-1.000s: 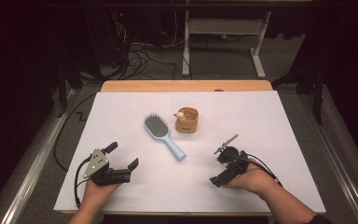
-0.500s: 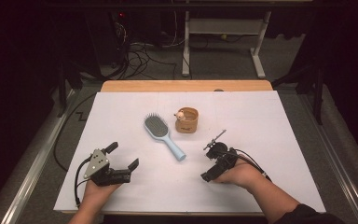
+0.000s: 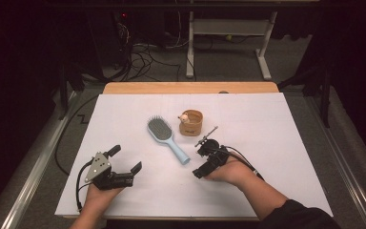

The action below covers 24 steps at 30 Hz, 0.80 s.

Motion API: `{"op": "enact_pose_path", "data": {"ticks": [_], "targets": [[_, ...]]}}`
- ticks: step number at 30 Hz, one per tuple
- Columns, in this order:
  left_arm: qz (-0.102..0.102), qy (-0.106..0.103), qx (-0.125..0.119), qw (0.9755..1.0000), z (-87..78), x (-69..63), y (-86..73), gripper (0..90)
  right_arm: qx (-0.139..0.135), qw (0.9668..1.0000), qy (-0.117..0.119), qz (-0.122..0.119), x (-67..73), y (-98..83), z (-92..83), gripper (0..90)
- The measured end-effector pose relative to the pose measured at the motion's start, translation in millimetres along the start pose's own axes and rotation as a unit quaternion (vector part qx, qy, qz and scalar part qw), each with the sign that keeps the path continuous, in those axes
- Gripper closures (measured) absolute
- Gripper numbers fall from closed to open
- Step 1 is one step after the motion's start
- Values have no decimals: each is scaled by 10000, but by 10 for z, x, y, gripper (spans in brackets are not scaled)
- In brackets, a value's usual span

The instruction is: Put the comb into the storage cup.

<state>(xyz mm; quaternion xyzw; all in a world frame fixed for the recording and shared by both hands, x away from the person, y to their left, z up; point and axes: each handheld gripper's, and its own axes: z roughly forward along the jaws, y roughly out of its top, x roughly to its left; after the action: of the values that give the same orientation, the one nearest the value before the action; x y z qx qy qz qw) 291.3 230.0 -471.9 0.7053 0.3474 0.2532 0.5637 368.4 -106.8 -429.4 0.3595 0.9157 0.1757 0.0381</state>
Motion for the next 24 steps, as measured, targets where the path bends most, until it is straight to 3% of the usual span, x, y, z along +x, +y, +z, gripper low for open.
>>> {"op": "enact_pose_path", "data": {"ticks": [12, 20, 24], "targets": [[-4, -48, -29, 10000, -4, -5, 3, 14, -50, 10000, 42, -23, 83, 380, 129, 251], [-67, -75, -95, 9999, -20, -1, 8, 14, -198, 9997, -111, -59, 73, 778, 239, 420], [-85, -86, -124, 9999, -29, -1, 10, 14, -230, 9996, -152, 44, 97, 922, 311, 498]]}}
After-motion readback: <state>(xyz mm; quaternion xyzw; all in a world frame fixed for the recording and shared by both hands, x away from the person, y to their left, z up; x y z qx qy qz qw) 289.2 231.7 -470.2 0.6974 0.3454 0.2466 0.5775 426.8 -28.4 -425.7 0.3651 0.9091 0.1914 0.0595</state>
